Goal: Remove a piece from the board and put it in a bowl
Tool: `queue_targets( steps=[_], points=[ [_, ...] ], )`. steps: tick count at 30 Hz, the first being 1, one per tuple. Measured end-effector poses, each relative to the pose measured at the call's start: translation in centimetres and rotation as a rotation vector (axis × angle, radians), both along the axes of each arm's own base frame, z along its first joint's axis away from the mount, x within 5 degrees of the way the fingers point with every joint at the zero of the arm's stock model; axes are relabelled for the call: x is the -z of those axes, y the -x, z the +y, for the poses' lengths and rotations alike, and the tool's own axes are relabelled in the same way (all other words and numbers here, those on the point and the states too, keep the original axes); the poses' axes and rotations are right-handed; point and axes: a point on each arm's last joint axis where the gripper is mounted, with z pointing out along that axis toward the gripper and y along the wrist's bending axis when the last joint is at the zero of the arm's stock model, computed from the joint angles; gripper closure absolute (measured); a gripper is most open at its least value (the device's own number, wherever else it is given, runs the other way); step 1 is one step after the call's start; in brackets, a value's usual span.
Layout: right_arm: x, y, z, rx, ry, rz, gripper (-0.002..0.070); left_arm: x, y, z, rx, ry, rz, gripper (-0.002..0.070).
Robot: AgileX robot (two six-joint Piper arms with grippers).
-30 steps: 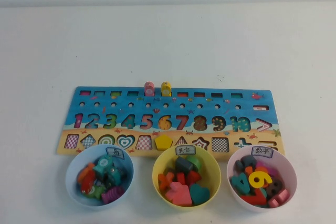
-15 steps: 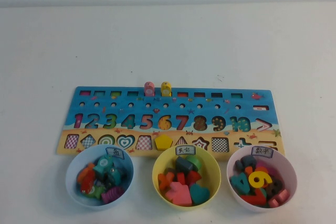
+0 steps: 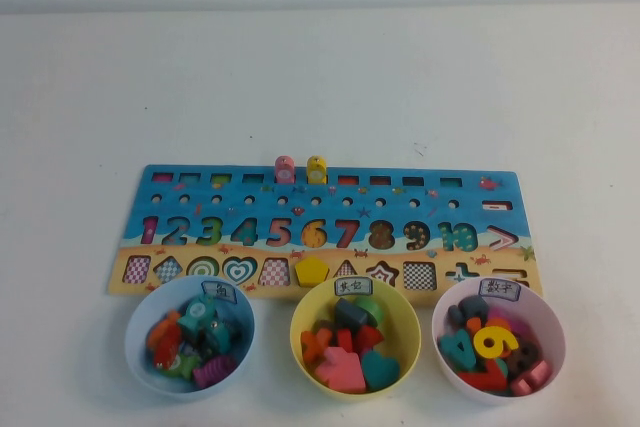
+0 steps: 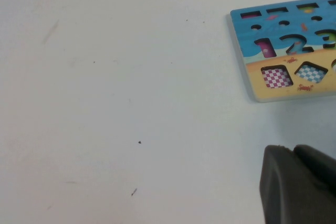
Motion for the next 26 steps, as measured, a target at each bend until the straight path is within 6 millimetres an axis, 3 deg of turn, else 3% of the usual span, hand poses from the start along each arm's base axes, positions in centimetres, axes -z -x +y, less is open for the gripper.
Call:
queue_targets(
  steps=[8, 26],
  points=[
    [2.1, 0.1, 0.0, 0.015, -0.060, 0.131, 0.0693, 0.0, 0.0, 0.0, 0.000, 0.000, 0.000, 0.0678],
    [2.3, 0.1, 0.0, 0.014, -0.066, 0.150, 0.0694, 0.0, 0.0, 0.0, 0.000, 0.000, 0.000, 0.0678]
  ],
)
